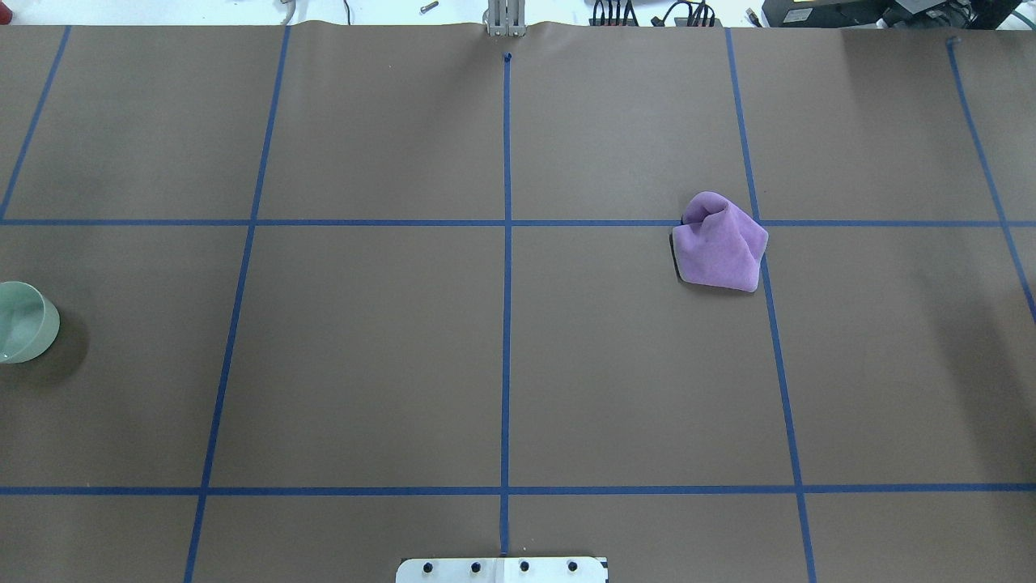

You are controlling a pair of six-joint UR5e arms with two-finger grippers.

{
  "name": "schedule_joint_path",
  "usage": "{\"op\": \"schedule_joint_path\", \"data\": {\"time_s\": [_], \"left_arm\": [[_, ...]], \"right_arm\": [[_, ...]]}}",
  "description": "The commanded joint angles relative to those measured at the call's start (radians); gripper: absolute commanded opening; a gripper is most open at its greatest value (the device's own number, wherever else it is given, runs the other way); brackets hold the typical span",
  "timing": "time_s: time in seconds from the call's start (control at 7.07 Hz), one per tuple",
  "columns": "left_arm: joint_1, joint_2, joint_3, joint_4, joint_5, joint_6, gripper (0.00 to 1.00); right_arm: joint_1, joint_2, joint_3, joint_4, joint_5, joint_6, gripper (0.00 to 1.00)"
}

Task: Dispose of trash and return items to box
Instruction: 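Lower the yellow cup into the clear box and open the left gripper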

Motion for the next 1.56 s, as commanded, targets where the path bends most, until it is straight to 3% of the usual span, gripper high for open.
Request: {"op": "schedule_joint_path", "data": {"time_s": [0.0,0.28,0.57,0.71,0.99,1.27,1.42], "left_arm": [[0.002,-0.031,0.002,-0.007,-0.016,-0.010,0.98],[-0.008,-0.066,-0.051,0.106,-0.100,-0.003,0.98],[-0.027,-0.066,-0.324,0.435,-0.091,-0.005,0.98],[-0.023,-0.059,-0.428,0.540,-0.033,-0.019,0.98],[0.079,-0.021,-0.437,0.439,-0.007,-0.130,0.98],[0.264,0.013,-0.394,0.174,0.046,-0.380,0.98],[0.347,0.026,-0.318,-0.005,0.105,-0.498,0.98]], "right_arm": [[0.001,0.000,0.000,0.000,0.001,0.000,1.00],[0.000,0.000,-0.002,-0.002,0.001,0.000,1.00],[0.000,0.000,-0.003,-0.002,0.001,0.000,1.00],[0.000,0.000,-0.005,-0.002,-0.001,0.000,1.00],[0.000,0.000,-0.005,0.000,0.001,0.000,1.00],[0.000,0.000,-0.005,-0.002,0.001,0.000,1.00],[0.000,0.000,-0.005,-0.002,-0.001,0.000,1.00]]}}
